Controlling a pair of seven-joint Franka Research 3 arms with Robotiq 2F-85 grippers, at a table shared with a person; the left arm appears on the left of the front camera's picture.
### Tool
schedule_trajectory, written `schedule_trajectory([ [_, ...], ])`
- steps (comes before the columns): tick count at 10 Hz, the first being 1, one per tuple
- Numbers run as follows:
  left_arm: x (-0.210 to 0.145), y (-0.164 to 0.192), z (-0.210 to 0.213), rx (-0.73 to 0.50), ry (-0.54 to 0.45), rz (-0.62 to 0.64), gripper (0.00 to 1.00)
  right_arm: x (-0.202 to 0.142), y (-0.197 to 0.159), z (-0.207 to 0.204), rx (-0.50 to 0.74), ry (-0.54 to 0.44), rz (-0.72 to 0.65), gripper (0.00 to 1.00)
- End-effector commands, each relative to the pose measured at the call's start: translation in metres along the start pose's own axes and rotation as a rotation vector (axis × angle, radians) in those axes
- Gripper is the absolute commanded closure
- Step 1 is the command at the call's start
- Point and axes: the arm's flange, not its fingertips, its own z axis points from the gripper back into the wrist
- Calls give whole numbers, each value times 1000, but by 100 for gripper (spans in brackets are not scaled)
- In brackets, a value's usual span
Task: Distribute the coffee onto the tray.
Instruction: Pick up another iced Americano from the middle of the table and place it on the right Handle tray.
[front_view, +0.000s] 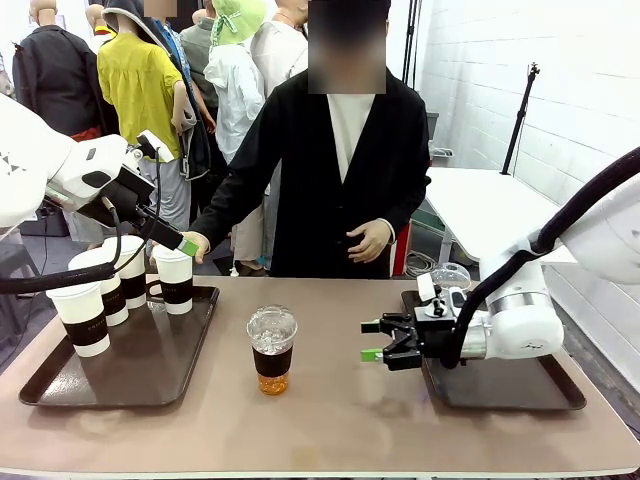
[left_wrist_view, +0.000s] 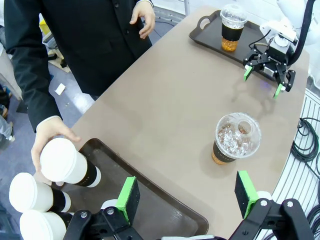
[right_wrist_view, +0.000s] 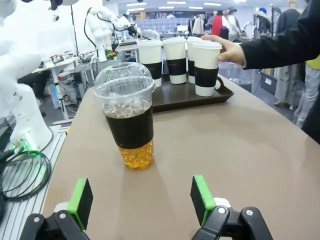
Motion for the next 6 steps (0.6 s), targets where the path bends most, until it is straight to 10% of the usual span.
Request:
schedule_trajectory([
  [1, -1, 2, 0, -8, 0, 5, 0, -1, 0, -24, -18, -6, 10, 0],
  [6, -1, 2, 0, -8, 0, 5, 0, -9, -5, -61, 19, 9, 31, 0],
])
